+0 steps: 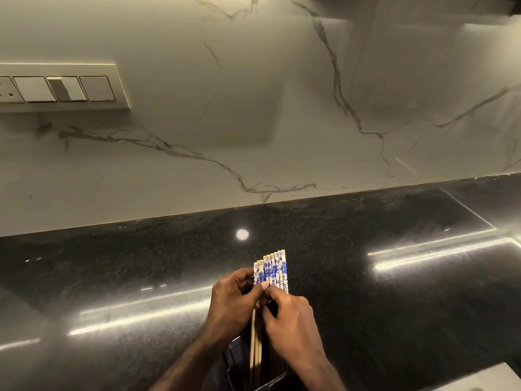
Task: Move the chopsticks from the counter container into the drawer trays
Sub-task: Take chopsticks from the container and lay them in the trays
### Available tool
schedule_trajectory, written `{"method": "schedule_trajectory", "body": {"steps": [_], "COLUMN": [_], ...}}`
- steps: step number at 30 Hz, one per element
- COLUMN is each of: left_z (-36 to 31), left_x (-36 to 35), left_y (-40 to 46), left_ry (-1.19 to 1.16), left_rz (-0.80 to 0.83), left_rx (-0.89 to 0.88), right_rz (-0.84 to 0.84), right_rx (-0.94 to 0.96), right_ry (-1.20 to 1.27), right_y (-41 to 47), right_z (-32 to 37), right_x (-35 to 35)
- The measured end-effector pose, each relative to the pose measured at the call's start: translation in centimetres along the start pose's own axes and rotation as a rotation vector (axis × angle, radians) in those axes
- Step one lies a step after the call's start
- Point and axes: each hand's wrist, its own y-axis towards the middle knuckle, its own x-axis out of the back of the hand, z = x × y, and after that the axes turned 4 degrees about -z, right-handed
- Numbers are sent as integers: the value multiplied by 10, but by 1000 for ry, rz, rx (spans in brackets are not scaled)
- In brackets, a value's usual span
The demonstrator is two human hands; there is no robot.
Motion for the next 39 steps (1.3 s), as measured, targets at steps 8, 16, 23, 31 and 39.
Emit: {"method": "schedule_trajectory", "body": {"steps": [8, 16, 23, 31, 39], "left_z": [-8, -37, -83, -130, -161], "left_x": [3, 9, 24, 36, 47], "left_y": [-1, 1, 5, 10, 0], "left_ry": [-79, -145, -258, -279, -284], "left_rz": [-21, -39, 44, 103, 47], "left_rx": [44, 21, -38, -71, -122], "right_rz": [7, 59, 167, 296, 465], "right_rx": [-10, -32, -147, -65, -124], "right_ry": [17, 142, 477, 680, 823], "right_y": [0, -1, 3, -3, -17], "right_z": [-1, 0, 5, 4, -1], "right_x": [0, 4, 27, 55, 67]}}
